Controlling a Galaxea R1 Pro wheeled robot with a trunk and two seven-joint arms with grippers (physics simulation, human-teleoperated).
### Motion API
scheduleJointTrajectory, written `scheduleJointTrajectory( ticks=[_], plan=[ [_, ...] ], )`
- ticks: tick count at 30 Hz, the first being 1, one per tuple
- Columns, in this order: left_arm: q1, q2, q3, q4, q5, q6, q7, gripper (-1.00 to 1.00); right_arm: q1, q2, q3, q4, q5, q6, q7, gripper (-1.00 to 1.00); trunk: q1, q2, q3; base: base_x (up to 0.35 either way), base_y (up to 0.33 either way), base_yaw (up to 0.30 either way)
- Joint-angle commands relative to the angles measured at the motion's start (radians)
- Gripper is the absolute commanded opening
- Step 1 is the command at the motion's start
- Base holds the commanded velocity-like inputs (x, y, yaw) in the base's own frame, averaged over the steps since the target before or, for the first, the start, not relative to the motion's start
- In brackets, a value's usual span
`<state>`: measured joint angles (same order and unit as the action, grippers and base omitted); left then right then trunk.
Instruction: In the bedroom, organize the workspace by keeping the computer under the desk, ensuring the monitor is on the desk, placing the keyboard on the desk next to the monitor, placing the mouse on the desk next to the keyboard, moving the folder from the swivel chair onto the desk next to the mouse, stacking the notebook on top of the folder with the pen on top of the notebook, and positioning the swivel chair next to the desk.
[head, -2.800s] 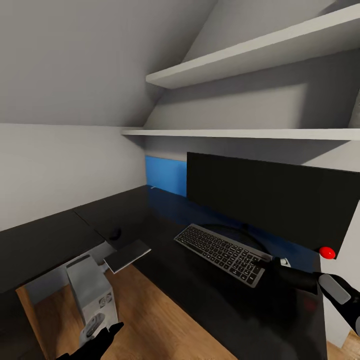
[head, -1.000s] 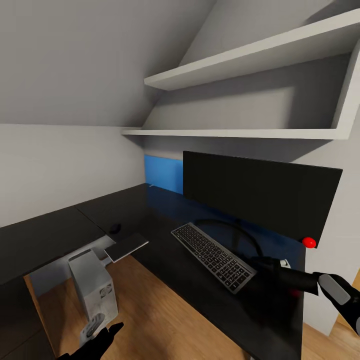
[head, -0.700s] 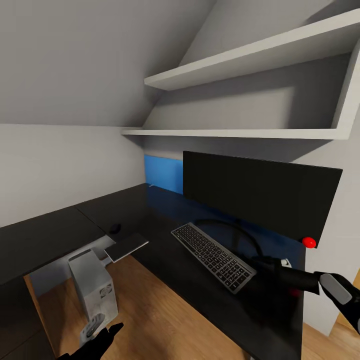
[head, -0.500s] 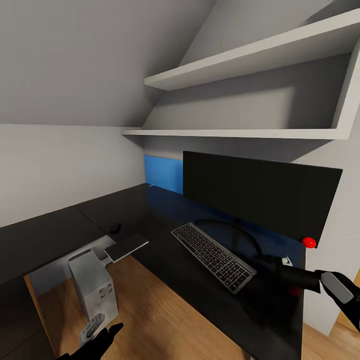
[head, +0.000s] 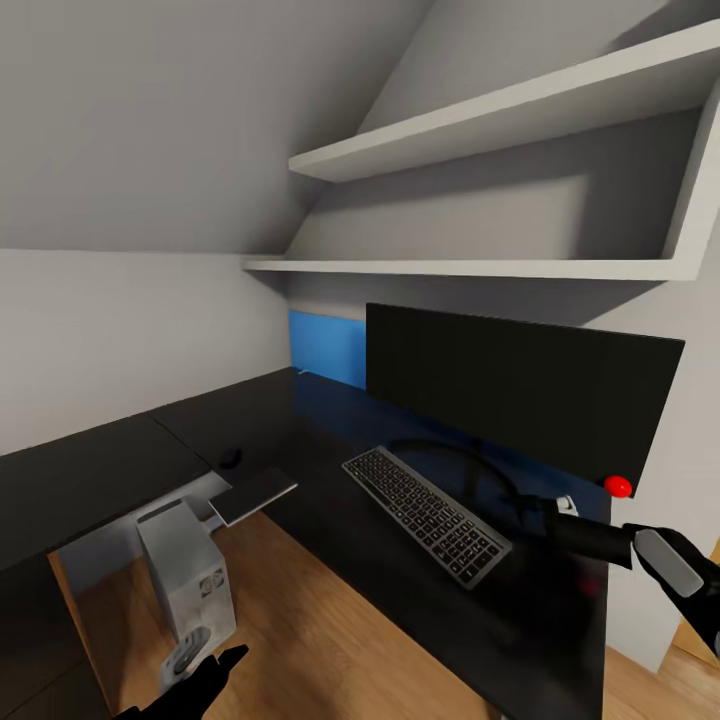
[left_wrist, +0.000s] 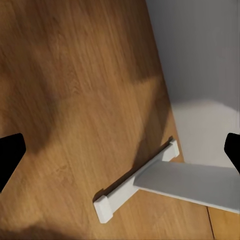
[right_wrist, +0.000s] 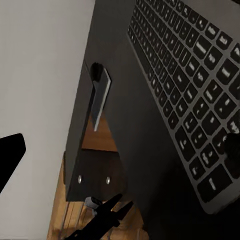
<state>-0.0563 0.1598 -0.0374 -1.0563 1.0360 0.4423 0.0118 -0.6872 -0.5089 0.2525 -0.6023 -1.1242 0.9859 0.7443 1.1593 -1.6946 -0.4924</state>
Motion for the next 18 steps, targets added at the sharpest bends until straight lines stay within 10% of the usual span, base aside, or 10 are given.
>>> scheduleJointTrajectory(
  ticks=[1, 18],
  plan=[
    [0.0, 0.0, -0.001, -0.001, 0.006, 0.003, 0.003, 1.0, -0.001, -0.001, 0.007, -0.006, 0.002, -0.003, 0.005, 1.0, -0.004, 0.007, 0.002, 0.0, 0.0, 0.0],
    [-0.001, -0.005, -0.001, -0.002, 0.008, 0.005, 0.015, 1.0, 0.031, 0.025, 0.018, -0.294, 0.004, -0.015, -0.299, 1.0, -0.069, 0.126, 0.055, 0.0, 0.0, 0.0]
  ],
)
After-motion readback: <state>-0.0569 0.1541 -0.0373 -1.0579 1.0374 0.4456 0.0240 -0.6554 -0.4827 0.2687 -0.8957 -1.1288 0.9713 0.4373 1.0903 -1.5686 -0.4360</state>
